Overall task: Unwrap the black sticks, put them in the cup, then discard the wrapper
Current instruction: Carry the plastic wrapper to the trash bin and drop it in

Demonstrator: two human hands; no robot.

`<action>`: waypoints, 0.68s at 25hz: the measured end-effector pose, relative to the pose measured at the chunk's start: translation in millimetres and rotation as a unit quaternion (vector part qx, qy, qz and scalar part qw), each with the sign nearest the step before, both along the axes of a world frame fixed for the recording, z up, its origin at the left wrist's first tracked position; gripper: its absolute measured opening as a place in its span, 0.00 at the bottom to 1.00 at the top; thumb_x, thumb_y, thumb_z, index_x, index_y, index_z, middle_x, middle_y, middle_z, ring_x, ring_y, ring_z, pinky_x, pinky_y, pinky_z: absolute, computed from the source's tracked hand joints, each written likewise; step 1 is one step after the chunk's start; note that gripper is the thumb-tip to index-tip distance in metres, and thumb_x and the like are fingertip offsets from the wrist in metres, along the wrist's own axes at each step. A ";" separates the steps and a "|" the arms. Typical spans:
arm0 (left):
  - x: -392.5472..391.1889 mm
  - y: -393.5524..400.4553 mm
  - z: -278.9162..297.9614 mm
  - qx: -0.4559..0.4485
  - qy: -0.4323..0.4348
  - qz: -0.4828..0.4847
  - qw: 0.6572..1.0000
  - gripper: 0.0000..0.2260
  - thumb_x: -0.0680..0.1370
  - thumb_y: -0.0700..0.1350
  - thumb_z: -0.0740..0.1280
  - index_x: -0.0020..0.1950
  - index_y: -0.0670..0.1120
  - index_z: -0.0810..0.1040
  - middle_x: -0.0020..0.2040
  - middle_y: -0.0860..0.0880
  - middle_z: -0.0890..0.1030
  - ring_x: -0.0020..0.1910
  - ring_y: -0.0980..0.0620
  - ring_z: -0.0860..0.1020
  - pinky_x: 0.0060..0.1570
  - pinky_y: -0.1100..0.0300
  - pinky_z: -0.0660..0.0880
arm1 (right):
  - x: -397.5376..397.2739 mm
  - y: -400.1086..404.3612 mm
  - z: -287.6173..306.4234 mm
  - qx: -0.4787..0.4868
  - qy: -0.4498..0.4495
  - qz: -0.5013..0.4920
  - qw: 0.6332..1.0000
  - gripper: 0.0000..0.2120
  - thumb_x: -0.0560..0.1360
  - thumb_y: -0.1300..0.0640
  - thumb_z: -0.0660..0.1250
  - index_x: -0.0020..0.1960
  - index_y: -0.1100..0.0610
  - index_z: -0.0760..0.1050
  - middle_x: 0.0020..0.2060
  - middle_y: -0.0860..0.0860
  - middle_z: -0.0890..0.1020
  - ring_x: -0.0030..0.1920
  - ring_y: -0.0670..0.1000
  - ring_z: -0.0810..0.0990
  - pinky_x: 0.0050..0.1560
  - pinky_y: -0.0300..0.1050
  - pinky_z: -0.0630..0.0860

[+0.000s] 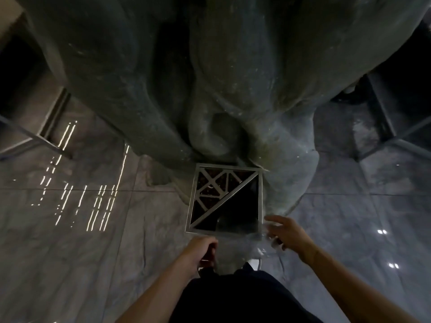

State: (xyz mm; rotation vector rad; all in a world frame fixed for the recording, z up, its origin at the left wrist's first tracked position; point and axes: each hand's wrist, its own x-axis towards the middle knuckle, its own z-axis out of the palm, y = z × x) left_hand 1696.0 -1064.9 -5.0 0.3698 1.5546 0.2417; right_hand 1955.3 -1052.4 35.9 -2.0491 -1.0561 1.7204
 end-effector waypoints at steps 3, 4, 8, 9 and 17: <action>-3.0 11.8 -8.5 -0.023 0.007 0.019 1.000 0.16 0.73 0.42 0.67 0.25 0.46 0.75 0.20 0.50 0.72 0.17 0.55 0.70 0.20 0.67 0.70 | 12.1 -9.8 5.9 0.082 -0.068 0.130 0.986 0.18 0.77 0.63 0.64 0.61 0.44 0.75 0.53 0.48 0.81 0.44 0.42 0.80 0.38 0.32 0.74; -4.4 16.1 -11.2 -0.030 0.007 0.023 0.999 0.17 0.73 0.42 0.66 0.23 0.46 0.74 0.19 0.51 0.71 0.16 0.55 0.70 0.20 0.67 0.70 | 14.0 -13.4 9.1 0.120 -0.094 0.183 0.971 0.20 0.75 0.60 0.68 0.63 0.41 0.74 0.58 0.44 0.77 0.49 0.41 0.79 0.44 0.32 0.75; -9.9 32.1 -20.4 -0.052 0.001 -0.005 0.999 0.19 0.72 0.42 0.66 0.20 0.46 0.73 0.19 0.51 0.71 0.17 0.54 0.71 0.22 0.66 0.71 | -0.6 -23.3 16.0 0.232 -0.157 0.256 0.925 0.20 0.71 0.46 0.71 0.62 0.37 0.73 0.61 0.37 0.73 0.59 0.38 0.73 0.59 0.38 0.74; -10.2 34.5 -21.8 -0.056 0.001 -0.015 0.998 0.17 0.72 0.42 0.66 0.22 0.47 0.73 0.19 0.51 0.71 0.18 0.54 0.72 0.23 0.65 0.71 | -5.9 -24.8 14.5 0.260 -0.179 0.250 0.915 0.18 0.72 0.46 0.70 0.61 0.38 0.75 0.60 0.37 0.75 0.58 0.38 0.74 0.57 0.37 0.75; -21.8 29.2 -19.0 0.193 0.153 -0.252 0.936 0.07 0.78 0.40 0.61 0.52 0.46 0.78 0.42 0.47 0.81 0.37 0.53 0.81 0.35 0.64 0.74 | -16.4 -23.3 -17.4 0.286 -0.217 0.212 0.909 0.08 0.75 0.54 0.69 0.53 0.45 0.82 0.54 0.43 0.84 0.47 0.38 0.80 0.46 0.34 0.78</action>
